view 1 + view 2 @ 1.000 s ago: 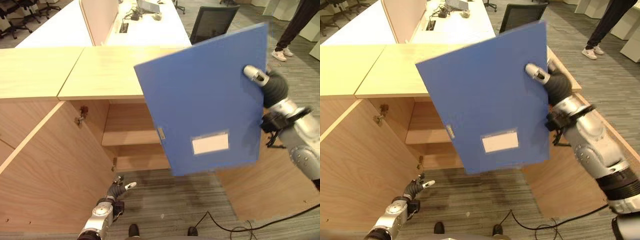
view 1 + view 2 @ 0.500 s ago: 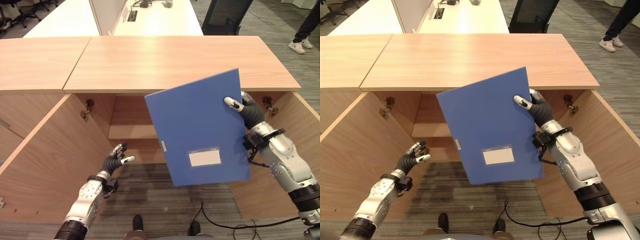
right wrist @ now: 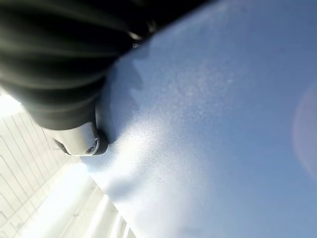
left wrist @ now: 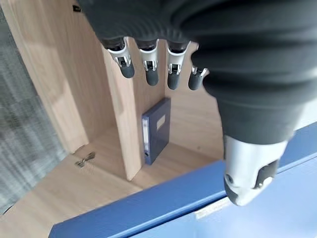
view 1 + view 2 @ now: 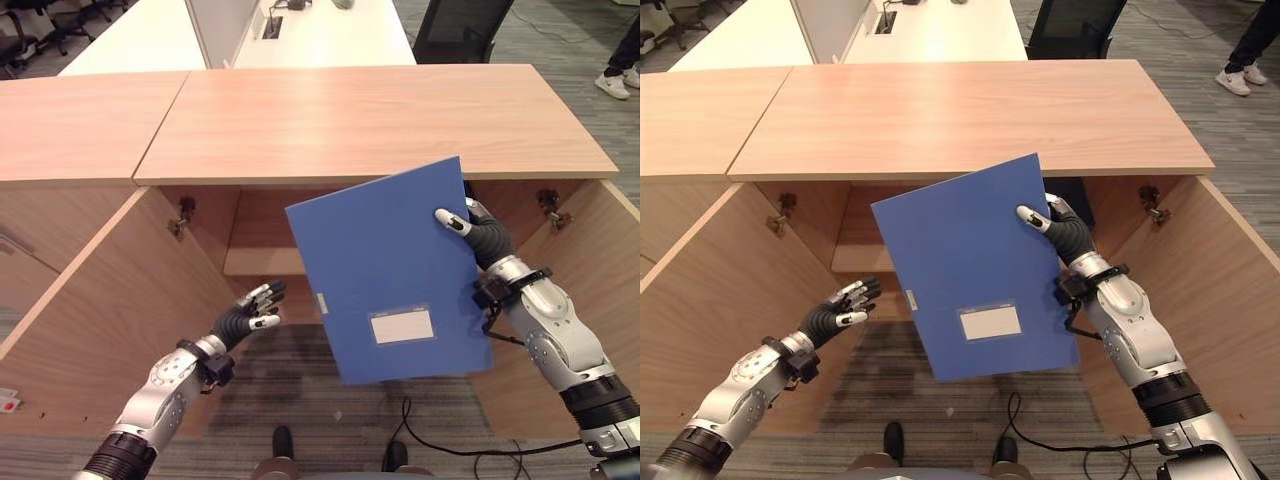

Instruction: Put the empty folder in the office cabinet

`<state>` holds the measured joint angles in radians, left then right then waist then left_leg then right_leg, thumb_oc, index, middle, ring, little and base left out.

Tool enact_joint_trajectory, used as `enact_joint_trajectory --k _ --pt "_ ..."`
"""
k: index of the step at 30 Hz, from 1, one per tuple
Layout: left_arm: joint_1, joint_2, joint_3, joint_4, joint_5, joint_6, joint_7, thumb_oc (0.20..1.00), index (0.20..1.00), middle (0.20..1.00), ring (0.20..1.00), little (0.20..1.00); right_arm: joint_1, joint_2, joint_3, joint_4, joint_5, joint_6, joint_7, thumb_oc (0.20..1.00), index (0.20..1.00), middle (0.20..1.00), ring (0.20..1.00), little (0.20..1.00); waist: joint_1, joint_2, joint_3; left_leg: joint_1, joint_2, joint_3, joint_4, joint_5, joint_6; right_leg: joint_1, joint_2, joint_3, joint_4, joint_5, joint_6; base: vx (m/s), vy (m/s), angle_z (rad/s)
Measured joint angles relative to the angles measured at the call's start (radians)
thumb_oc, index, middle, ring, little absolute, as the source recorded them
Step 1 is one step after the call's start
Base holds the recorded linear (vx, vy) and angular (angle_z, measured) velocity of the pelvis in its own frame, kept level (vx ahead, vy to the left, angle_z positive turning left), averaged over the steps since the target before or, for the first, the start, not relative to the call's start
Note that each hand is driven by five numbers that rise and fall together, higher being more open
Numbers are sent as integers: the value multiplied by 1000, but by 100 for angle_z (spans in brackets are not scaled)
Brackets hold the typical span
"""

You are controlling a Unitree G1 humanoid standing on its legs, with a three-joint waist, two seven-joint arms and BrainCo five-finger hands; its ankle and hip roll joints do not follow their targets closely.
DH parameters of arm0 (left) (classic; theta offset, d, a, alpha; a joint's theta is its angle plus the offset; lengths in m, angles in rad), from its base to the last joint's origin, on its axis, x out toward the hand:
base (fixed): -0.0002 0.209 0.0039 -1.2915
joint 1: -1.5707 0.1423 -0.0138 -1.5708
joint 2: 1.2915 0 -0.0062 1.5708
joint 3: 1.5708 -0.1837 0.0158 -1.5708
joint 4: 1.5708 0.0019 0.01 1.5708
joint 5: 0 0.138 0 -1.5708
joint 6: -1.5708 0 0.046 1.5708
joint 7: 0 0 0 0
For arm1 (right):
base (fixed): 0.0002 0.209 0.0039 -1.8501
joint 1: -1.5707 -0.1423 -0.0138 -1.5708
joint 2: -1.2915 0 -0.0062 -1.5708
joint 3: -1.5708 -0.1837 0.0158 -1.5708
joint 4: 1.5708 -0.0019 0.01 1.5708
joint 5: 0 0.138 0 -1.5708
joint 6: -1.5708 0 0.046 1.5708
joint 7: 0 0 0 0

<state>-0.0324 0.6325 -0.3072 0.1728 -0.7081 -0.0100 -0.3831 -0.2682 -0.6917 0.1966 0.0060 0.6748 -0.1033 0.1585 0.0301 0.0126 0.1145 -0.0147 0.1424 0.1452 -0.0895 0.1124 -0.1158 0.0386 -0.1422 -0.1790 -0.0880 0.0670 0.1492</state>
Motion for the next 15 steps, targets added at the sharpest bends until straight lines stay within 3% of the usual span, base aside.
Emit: enact_joint_trajectory --k 15 --pt "-66 -19 -130 -47 -53 47 -15 1000 1000 1000 1000 1000 -3 89 33 0 -28 0 -7 200 200 200 200 200 3 9 -5 -3 -1 -5 0 1 1 -1 0 -2 0 0 0 0 0 0"
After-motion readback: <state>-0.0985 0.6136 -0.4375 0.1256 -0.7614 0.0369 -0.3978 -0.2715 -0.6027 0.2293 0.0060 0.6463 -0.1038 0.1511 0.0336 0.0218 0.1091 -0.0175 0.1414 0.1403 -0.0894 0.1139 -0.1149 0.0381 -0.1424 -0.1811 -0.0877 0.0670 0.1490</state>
